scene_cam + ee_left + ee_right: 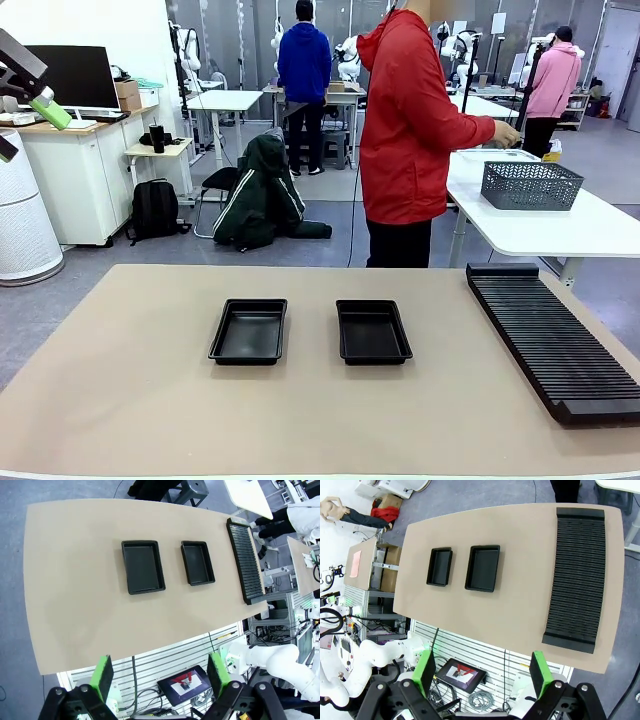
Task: Inspect and transfer BCBs to ESD trays.
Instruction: Pick up the Blank PCB from the PCB Rack and place it in the left ESD tray.
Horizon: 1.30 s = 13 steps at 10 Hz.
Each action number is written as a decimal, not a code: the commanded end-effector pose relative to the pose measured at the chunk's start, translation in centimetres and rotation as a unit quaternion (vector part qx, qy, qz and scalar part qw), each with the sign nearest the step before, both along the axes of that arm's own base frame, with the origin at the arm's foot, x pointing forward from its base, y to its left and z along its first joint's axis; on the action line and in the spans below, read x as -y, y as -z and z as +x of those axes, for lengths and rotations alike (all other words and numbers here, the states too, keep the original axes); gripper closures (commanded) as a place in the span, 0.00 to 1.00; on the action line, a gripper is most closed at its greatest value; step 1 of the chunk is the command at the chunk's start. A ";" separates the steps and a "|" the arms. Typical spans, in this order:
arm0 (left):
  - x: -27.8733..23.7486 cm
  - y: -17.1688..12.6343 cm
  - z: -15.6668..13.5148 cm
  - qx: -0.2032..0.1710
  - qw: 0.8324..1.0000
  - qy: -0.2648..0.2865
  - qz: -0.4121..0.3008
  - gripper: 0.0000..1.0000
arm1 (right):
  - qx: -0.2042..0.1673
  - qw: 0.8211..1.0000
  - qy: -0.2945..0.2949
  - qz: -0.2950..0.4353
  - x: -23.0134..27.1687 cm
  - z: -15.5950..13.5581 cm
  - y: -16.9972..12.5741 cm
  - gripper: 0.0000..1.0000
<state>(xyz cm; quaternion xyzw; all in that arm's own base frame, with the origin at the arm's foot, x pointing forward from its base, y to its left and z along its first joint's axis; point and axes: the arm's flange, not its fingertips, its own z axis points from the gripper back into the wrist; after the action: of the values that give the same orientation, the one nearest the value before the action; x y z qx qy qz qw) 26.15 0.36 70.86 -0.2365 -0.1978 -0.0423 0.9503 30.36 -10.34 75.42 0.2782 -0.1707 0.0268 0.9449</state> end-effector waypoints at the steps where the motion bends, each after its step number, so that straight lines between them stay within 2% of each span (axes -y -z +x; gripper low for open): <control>1: 0.0 0.0 0.1 0.004 1.000 0.003 -0.003 0.00 | 0.002 1.000 -0.005 0.002 -0.2 -0.2 0.0 0.00; 10: 0.0 0.0 0.0 0.000 1.000 0.000 0.000 0.00 | 0.002 1.000 -0.005 0.002 -0.2 -0.2 0.0 0.00; 12: -0.1 -0.3 1.5 0.014 1.000 -0.016 -0.009 0.00 | 0.002 1.000 -0.005 0.002 -0.2 -0.2 0.0 0.00; 13: 0.0 -0.4 2.0 0.012 1.000 -0.006 -0.010 0.00 | 0.002 1.000 -0.005 0.002 -0.2 -0.2 0.0 0.00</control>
<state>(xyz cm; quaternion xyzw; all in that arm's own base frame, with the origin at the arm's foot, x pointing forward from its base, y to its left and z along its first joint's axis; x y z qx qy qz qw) 27.24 0.61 70.92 -0.2361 -0.2098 -0.0348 0.9482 30.36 -10.34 75.42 0.2782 -0.1708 0.0267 0.9449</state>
